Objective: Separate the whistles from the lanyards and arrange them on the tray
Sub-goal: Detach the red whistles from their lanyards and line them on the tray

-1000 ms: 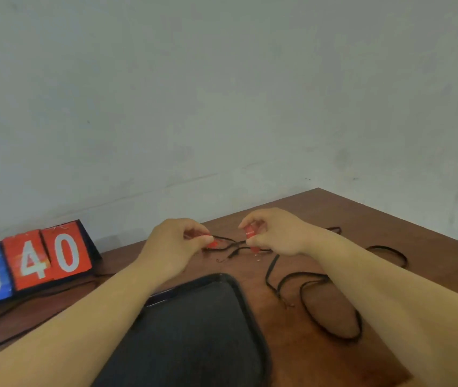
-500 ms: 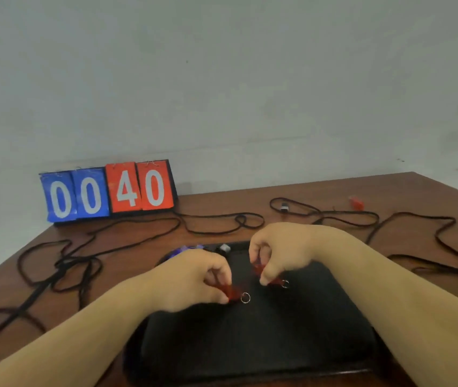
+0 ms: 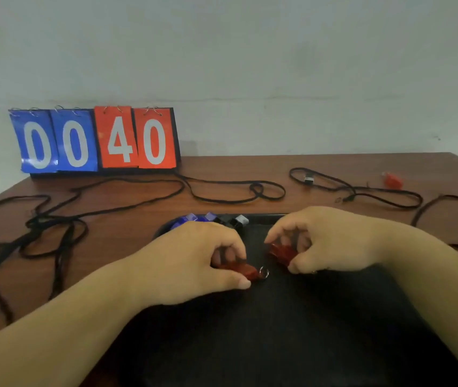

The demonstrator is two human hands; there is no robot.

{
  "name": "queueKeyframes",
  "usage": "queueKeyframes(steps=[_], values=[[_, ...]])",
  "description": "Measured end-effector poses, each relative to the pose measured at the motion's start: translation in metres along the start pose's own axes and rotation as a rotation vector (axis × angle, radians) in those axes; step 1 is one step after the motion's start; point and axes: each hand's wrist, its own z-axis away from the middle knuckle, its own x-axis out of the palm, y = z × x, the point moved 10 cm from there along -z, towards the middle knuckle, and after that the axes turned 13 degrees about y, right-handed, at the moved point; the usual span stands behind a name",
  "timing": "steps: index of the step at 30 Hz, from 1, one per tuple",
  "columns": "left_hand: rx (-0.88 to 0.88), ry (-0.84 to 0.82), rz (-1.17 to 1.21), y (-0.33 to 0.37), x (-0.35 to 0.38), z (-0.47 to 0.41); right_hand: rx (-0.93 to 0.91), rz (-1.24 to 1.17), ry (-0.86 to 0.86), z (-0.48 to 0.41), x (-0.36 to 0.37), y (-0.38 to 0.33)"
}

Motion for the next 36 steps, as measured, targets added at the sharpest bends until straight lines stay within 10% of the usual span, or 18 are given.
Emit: queueKeyframes(steps=[21,36], values=[[0.007,0.456,0.181,0.017,-0.035,0.004,0.095,-0.979,0.260,-0.002,-0.005,-0.019],[-0.056,0.249,-0.132,0.019,-0.030,-0.017,-0.009,-0.399,0.402,0.001,-0.030,-0.015]])
